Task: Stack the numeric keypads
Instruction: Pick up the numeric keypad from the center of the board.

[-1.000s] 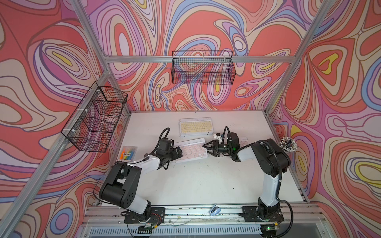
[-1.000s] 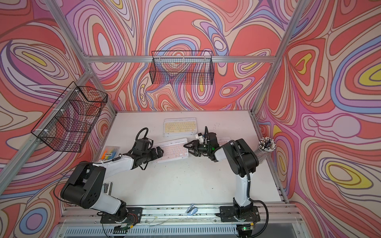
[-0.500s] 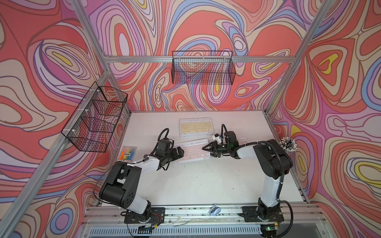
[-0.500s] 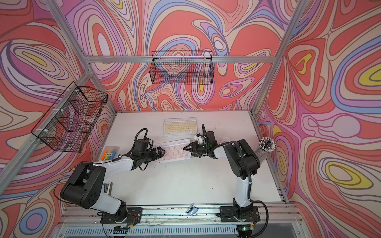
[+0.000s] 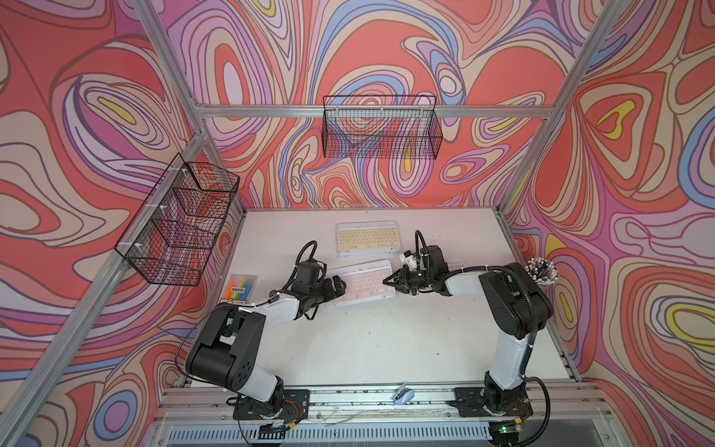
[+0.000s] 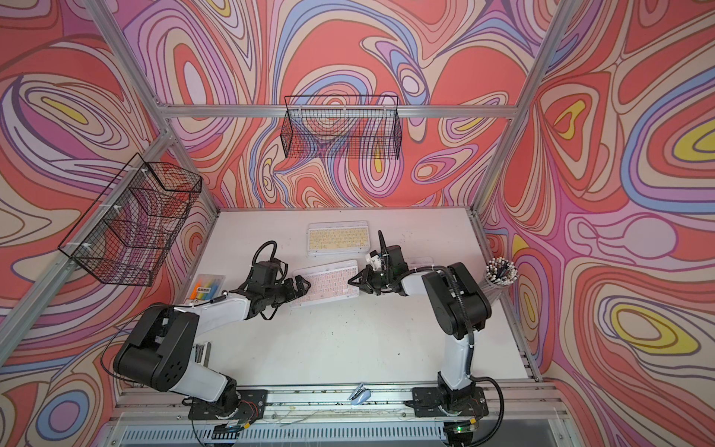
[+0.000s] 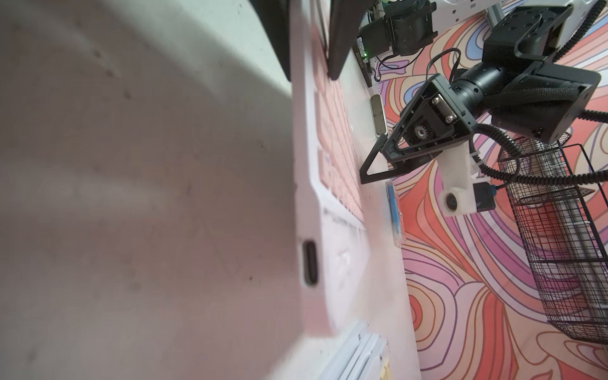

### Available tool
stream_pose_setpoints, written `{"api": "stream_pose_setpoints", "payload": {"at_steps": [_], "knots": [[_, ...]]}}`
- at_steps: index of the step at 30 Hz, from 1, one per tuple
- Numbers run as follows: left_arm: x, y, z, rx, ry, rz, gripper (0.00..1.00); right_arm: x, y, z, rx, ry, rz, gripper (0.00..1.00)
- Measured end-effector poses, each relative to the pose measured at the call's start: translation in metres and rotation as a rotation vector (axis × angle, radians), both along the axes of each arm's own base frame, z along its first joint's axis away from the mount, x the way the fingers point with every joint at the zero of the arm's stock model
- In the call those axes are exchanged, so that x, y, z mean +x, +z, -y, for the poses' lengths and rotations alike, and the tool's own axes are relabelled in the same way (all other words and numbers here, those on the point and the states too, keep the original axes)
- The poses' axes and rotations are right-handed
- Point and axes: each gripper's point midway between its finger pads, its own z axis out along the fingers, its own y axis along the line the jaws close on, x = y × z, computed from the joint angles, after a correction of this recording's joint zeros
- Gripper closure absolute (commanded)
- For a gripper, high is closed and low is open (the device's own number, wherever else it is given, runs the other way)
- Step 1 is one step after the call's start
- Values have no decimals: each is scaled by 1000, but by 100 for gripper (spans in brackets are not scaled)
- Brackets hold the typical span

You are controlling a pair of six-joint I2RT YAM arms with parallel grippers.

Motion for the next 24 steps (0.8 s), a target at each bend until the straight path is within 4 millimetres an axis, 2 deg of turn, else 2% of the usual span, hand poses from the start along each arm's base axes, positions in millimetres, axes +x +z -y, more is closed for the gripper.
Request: {"api": "stream_pose_setpoints", "payload": {"at_steps": [2, 6, 11, 19, 24], "knots": [[0, 0, 0, -2, 0, -1, 5, 1, 2, -1, 12, 3, 8, 100], [1, 0, -2, -4, 4, -1, 5, 6, 10, -5, 48, 12, 35, 100], [1, 1, -3, -23, 10, 0, 5, 7, 10, -6, 54, 17, 47, 100], [-4, 4, -7, -112, 31, -2, 4, 7, 12, -6, 51, 33, 75, 100], [-7, 8, -10, -195, 53, -28, 3, 7, 22, -10, 70, 54, 92, 100]]}}
